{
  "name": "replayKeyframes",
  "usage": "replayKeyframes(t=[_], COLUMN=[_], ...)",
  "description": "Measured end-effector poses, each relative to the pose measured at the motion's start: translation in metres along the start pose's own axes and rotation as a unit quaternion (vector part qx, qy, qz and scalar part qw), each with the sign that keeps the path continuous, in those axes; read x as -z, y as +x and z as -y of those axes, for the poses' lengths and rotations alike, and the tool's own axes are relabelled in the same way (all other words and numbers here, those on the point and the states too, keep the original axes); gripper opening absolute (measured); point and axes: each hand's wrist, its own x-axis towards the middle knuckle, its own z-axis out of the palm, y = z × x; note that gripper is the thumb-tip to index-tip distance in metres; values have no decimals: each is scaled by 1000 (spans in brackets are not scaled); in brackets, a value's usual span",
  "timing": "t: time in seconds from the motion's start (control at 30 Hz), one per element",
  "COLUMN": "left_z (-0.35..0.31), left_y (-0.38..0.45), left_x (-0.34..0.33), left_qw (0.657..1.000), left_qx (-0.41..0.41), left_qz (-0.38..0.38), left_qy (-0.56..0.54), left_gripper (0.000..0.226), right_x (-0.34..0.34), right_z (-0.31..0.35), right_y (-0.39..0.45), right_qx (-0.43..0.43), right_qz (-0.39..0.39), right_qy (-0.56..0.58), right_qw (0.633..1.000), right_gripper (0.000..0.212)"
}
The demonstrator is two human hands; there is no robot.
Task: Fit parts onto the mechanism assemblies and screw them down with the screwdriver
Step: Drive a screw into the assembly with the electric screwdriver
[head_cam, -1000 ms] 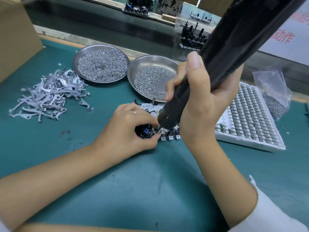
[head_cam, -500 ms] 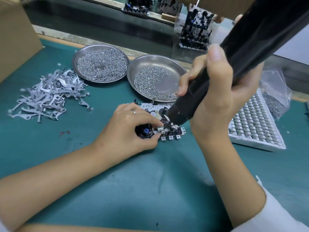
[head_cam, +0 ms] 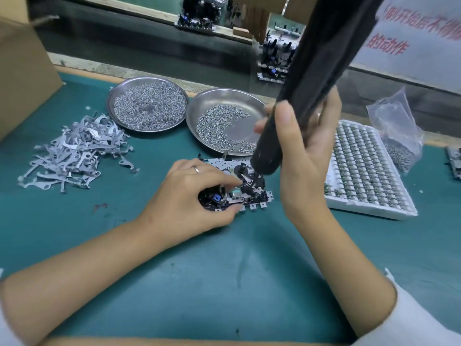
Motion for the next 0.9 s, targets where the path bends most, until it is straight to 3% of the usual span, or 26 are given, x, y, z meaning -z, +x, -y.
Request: replayKeyframes(t=[0.1, 0.13, 0.17, 0.2, 0.27, 0.3, 0.37, 0.53, 0.67, 0.73, 0.9], left_z=[-2, 0, 2, 5, 11, 14, 17, 20, 21, 21, 23], left_y=[4, 6, 8, 10, 12, 12, 13, 11, 10, 9, 7], left_x=[5, 7, 8, 10, 13, 13, 14, 12, 10, 10, 8], left_qw=[996, 993, 990, 986, 980, 979, 977, 977, 980, 982, 985], left_qx=[15, 24, 33, 43, 56, 59, 61, 49, 33, 30, 41], left_qz=[-68, -100, -128, -150, -176, -183, -190, -191, -181, -176, -162], left_qy=[-50, -55, -57, -61, -68, -69, -72, -83, -79, -66, -44], left_gripper=[31, 28, 24, 22, 18, 17, 19, 21, 17, 18, 19], right_x=[15, 18, 19, 17, 9, 4, -5, 9, 47, 73, 154], right_z=[-6, -7, -7, -9, -15, -15, -10, 16, 44, 55, 74], right_y=[-28, -38, -46, -53, -64, -68, -74, -98, -123, -131, -139], right_qx=[11, 21, 44, 74, 112, 107, 96, 128, 127, 128, 63], right_qz=[-90, -80, -18, 90, 289, 337, 359, 360, 355, 321, 218], right_qy=[-123, -192, -285, -381, -528, -578, -628, -646, -635, -639, -697], right_qw=[988, 978, 957, 917, 791, 735, 683, 661, 674, 687, 680], right_gripper=[32, 26, 25, 30, 44, 46, 44, 29, 25, 27, 34])
